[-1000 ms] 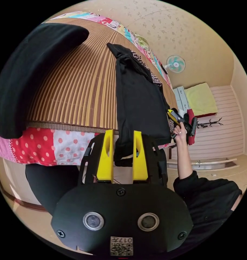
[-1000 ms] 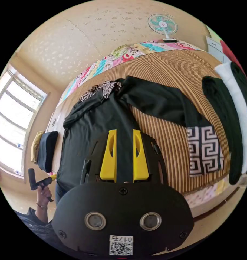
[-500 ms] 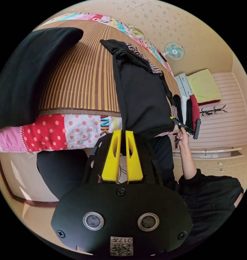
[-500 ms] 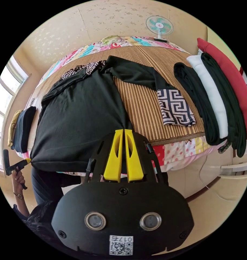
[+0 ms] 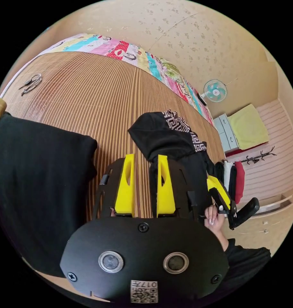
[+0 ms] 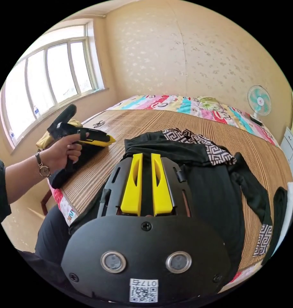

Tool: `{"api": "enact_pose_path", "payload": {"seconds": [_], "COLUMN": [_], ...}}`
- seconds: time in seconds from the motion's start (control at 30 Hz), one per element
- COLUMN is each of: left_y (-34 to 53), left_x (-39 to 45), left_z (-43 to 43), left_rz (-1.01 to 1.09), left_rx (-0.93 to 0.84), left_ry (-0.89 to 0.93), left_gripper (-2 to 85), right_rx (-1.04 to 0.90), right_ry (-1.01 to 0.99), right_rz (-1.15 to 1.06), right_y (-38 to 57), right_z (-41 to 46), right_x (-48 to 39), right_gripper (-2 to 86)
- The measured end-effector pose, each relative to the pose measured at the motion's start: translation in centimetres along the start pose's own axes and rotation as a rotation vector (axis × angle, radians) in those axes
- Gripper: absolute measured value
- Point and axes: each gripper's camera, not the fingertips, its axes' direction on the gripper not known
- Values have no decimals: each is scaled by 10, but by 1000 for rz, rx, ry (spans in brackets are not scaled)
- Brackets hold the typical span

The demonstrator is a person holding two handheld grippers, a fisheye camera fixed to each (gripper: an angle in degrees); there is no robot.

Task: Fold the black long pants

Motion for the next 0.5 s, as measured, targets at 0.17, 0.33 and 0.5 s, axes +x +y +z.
{"api": "enact_pose_path", "payload": {"seconds": [0.17, 0.33, 0.5], "left_y": [-24, -38, -59], "left_x": [-16, -9, 17], "left_z": [28, 39, 39], "left_rz": [-75, -8, 84], "left_rx": [14, 5, 47], "left_ry": [90, 28, -171], "left_gripper": [96, 21, 4], "right_rx": [-167, -331, -381], "right_ry": [-35, -46, -75], "right_rz": [-61, -41, 83], "right_y": [-34, -31, -41], "right_z": [72, 111, 120], "right_x": [-51, -58, -51], "right_gripper": [78, 82, 71]}}
